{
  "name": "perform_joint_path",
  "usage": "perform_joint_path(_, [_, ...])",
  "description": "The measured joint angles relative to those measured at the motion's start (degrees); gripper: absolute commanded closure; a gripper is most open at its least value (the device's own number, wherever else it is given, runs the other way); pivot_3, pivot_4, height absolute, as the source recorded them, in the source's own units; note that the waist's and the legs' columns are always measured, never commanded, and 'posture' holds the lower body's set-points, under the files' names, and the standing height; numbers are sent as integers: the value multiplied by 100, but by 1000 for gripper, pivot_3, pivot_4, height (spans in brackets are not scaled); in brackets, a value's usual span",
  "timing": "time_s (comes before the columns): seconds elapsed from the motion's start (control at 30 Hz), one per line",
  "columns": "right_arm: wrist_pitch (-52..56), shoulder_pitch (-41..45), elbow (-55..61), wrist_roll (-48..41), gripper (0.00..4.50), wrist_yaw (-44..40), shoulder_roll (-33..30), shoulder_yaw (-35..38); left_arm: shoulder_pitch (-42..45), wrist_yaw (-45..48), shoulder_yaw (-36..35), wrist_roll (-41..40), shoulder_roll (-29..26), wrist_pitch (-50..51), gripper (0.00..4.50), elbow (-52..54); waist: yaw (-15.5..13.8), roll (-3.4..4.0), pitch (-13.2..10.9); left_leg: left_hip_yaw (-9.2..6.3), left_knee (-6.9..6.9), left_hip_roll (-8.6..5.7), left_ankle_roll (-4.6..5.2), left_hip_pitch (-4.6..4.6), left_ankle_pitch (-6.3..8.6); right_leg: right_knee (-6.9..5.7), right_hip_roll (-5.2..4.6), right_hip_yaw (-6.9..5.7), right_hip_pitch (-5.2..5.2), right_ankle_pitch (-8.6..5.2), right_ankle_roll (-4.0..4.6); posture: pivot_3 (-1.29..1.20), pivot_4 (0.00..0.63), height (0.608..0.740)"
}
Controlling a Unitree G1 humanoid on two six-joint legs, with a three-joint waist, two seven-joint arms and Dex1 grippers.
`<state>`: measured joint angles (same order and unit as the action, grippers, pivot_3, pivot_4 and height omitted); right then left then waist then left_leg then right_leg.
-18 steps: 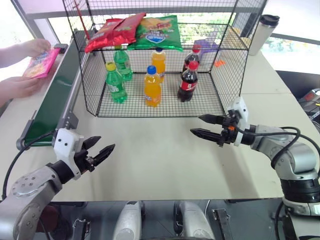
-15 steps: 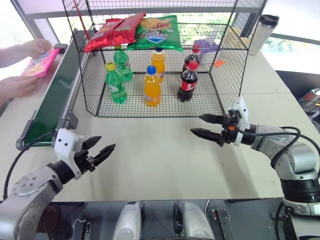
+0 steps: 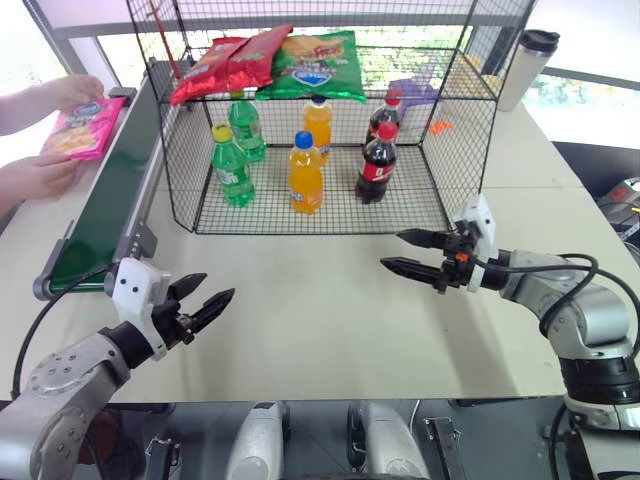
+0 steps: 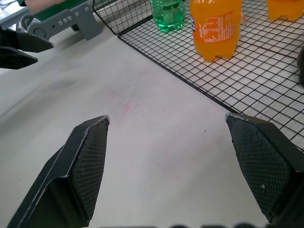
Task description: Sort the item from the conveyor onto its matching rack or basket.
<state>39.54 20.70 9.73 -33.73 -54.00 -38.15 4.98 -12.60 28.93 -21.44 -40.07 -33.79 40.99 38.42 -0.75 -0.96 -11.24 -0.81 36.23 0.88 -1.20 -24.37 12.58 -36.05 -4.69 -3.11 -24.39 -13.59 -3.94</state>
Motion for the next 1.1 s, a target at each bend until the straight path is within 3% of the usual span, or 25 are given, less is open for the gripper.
perform_joint_path(1.1, [-123, 309, -103, 140, 470, 27, 169, -227, 138, -26, 41, 150, -39, -145, 1320, -34, 1, -1, 0, 2, 5, 0, 1, 3, -1, -8, 4, 3, 1, 2, 0, 0, 150, 740])
